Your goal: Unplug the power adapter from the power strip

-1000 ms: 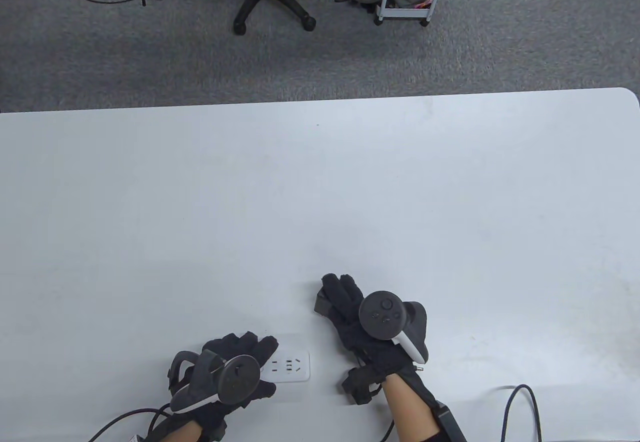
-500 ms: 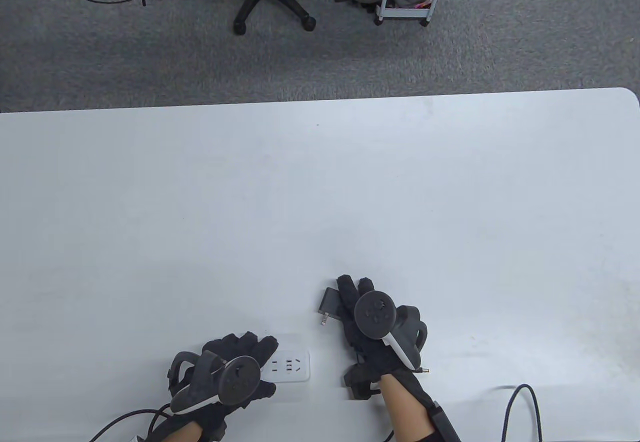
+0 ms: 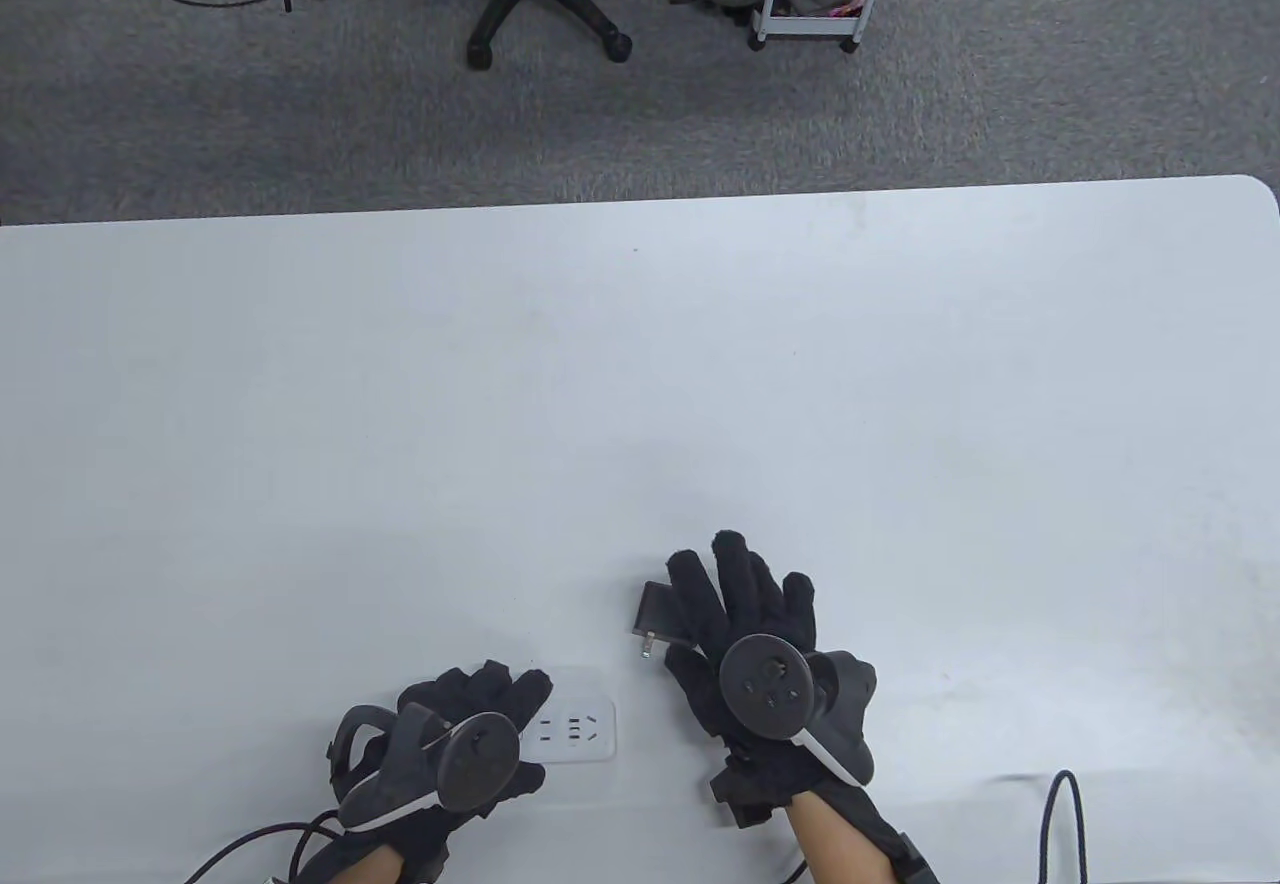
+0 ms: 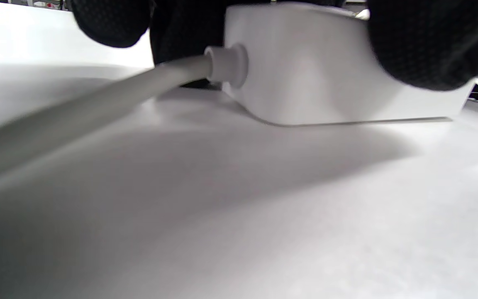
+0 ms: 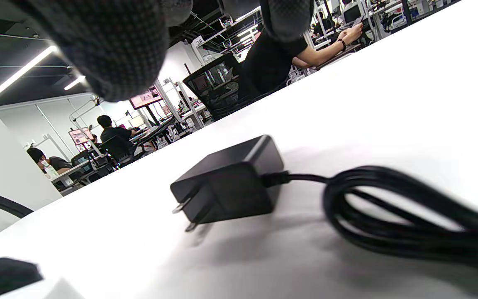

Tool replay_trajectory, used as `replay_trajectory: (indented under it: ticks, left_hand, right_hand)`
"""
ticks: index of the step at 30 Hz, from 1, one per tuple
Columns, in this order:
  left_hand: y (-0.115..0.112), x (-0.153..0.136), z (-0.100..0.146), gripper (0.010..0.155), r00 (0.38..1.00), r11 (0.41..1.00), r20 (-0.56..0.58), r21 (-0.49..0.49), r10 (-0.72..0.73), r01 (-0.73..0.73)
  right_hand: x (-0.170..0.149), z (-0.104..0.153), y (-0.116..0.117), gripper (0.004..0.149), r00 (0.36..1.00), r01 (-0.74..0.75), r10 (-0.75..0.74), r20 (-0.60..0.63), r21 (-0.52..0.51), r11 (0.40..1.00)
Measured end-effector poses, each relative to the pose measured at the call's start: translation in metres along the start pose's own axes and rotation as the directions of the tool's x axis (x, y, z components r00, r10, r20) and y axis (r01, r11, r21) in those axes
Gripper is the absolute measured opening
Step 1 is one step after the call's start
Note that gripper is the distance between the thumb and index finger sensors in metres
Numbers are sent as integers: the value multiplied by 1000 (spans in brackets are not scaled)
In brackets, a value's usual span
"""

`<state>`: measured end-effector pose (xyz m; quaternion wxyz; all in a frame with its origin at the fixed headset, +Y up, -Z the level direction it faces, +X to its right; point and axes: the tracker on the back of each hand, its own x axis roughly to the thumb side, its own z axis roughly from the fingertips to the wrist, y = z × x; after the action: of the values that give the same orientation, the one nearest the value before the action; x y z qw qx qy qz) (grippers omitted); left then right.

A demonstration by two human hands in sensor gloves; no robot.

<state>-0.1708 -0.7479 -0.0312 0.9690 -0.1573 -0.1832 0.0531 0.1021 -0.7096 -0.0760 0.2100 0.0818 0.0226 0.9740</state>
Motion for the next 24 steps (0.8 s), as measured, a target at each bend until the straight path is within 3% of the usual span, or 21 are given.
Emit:
replay_trajectory:
  ticks: [4, 9, 12, 17, 24]
  left_hand:
    - [7, -11, 6, 88, 999, 999, -44, 39, -16, 18]
    - [25, -24, 23, 95, 994, 969, -104, 246, 41, -14]
    - [28, -30, 28, 96, 990, 950, -139, 313, 31, 14]
    - [27, -45, 30, 96, 976, 949, -220, 308, 9, 60]
    - [20, -57, 23, 96, 961, 960, -277, 269, 5, 73]
  right_hand:
    - [-14, 15, 0, 84, 999, -33, 33, -28, -3, 999]
    - [-26, 24, 0, 89, 996, -49, 49, -76, 5, 999]
    - [-30, 23, 5, 91, 994, -50, 49, -94, -9, 999]
    - [-29, 23, 16, 91, 985, -133, 138, -106, 58, 989]
    - [-39, 21, 19, 92, 984, -92, 105, -143, 97, 991]
